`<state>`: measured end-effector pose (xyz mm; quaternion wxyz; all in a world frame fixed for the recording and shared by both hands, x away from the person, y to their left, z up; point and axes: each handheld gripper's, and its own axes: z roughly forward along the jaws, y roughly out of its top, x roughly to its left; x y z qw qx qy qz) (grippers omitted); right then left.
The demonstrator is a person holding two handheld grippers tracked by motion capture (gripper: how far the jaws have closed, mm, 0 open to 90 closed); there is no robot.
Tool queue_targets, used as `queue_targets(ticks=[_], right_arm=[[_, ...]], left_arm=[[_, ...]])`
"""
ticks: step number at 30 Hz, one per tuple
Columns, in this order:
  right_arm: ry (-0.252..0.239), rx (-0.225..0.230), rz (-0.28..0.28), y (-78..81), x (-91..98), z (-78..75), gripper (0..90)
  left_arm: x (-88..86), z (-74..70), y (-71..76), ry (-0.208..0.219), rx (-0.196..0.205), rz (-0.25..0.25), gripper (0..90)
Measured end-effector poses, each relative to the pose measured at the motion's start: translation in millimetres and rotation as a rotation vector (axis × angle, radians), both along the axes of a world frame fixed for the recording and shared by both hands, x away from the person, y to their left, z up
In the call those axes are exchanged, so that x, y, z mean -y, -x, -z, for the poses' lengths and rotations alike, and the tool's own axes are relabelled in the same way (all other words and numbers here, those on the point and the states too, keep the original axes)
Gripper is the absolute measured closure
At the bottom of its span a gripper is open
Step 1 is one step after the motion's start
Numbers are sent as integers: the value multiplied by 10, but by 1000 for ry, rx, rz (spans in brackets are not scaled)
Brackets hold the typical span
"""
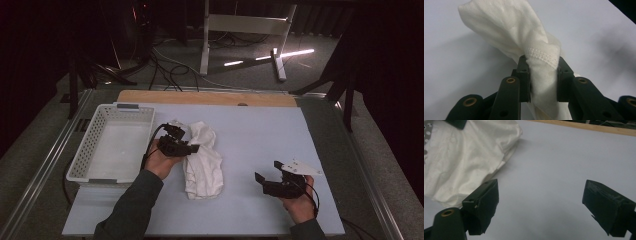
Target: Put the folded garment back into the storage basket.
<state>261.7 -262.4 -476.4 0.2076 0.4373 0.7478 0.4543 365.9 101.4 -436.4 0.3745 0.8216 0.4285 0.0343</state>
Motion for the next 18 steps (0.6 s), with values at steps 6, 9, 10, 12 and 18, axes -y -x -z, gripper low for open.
queue_targets(ticks=[6,9,10,12,18], right_arm=[[3,-4,0,4,-20,3,137],[2,0,-7,2,-20,4,137],[3,-1,-8,2,-21,4,137],[2,0,-7,3,-23,5,137],[1,1,-9,3,-23,5,137]], left_arm=[[-161,-62,21,-17,4,-9,719],[-237,-95,28,-23,6,-18,719],[-261,-102,28,-26,8,-21,719],[-302,-114,29,-40,9,-25,719],[-471,-136,20,-52,-2,-36,719]])
